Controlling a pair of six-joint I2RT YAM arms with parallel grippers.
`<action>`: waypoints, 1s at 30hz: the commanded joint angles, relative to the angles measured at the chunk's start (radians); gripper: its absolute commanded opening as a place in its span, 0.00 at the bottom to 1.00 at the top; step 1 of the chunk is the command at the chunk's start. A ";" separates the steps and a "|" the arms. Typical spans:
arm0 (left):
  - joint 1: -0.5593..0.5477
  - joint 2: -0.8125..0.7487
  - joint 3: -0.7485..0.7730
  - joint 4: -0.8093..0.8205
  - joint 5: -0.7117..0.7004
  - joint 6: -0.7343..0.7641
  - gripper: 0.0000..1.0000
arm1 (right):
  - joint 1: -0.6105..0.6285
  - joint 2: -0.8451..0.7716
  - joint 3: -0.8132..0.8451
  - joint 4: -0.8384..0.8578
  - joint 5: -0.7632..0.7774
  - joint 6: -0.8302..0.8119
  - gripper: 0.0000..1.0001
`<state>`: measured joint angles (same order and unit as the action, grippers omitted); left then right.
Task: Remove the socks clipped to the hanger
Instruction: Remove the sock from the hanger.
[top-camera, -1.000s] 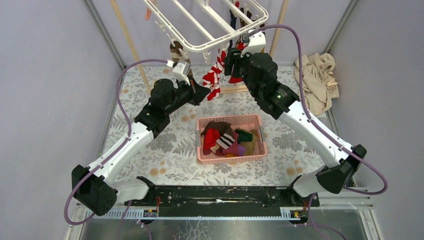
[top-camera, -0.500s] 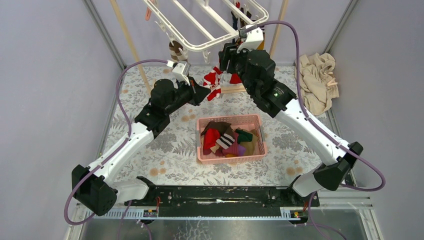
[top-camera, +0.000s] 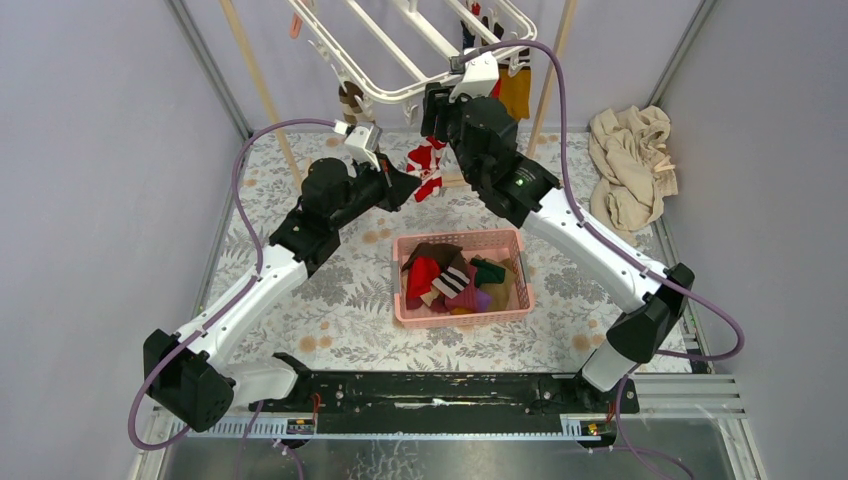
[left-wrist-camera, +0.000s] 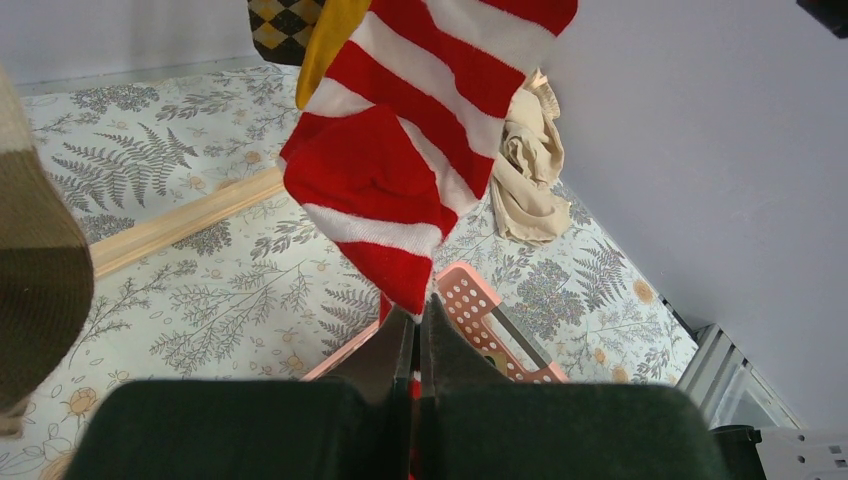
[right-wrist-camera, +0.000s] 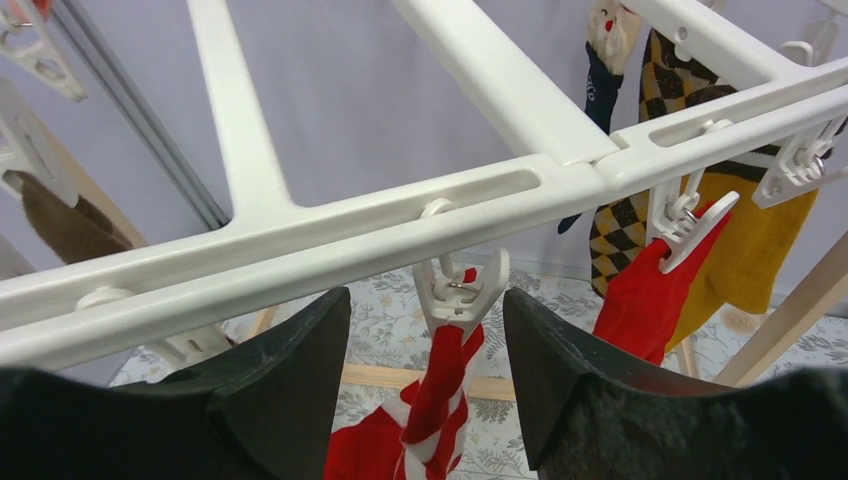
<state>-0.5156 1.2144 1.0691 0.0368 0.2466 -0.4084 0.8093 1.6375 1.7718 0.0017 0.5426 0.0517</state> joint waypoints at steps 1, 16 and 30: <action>-0.003 -0.020 -0.006 0.017 -0.005 0.016 0.00 | 0.011 -0.004 0.040 0.110 0.079 -0.020 0.65; -0.003 -0.031 -0.015 0.002 0.000 0.016 0.00 | 0.011 0.008 -0.002 0.240 0.098 -0.019 0.34; -0.013 -0.055 -0.031 0.009 0.046 -0.021 0.00 | 0.011 -0.035 -0.042 0.189 0.048 0.022 0.63</action>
<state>-0.5156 1.1938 1.0443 0.0254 0.2523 -0.4107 0.8116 1.6520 1.7226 0.1715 0.6109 0.0475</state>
